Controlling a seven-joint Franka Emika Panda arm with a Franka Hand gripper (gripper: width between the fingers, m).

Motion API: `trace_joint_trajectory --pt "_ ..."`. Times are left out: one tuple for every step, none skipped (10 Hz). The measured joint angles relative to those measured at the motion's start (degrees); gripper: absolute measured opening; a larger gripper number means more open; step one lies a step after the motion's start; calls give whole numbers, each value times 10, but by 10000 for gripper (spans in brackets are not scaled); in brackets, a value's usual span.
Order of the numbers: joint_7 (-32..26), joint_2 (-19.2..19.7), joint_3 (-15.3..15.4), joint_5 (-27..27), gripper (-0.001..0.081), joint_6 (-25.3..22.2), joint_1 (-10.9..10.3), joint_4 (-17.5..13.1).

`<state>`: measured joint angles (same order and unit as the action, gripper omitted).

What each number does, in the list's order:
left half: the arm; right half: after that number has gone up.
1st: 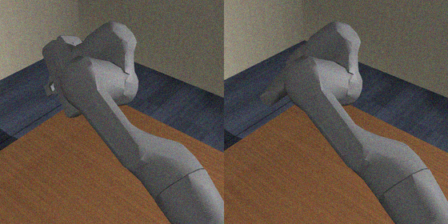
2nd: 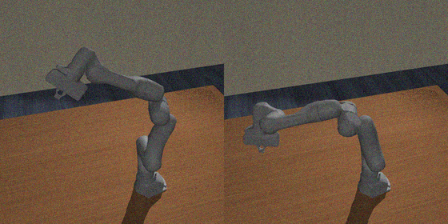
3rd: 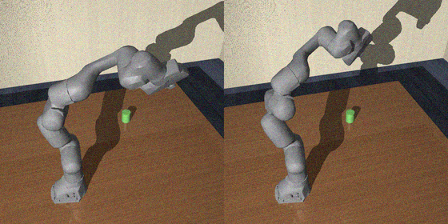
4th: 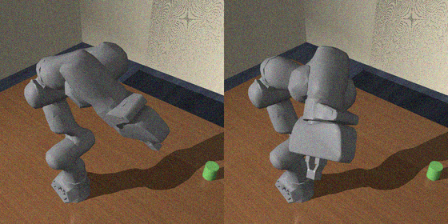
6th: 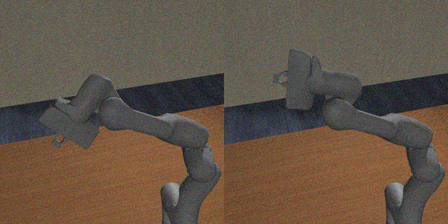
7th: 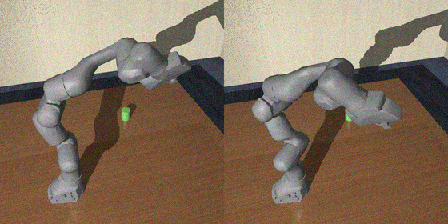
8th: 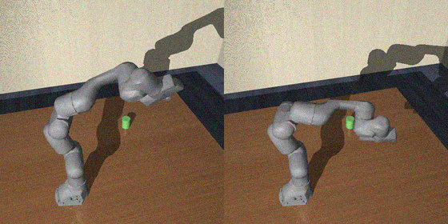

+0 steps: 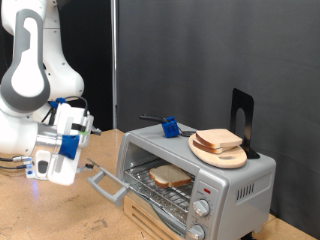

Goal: Make a piece of toast with the oven

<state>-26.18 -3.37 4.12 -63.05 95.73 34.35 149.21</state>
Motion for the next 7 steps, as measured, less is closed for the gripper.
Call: trace_joint_trajectory --pt "8 -17 4 -6 800 -5 -1 7" --pt "15 -33 10 -12 800 -7 -3 15" --pt "20 -48 15 -21 800 -7 -5 22" --pt "26 -62 22 -32 800 -7 -8 30" --pt "32 -75 29 -43 800 -8 -11 36" --pt "38 -88 36 -54 800 -8 -17 43" --pt "44 -100 44 -64 800 -8 -21 50"
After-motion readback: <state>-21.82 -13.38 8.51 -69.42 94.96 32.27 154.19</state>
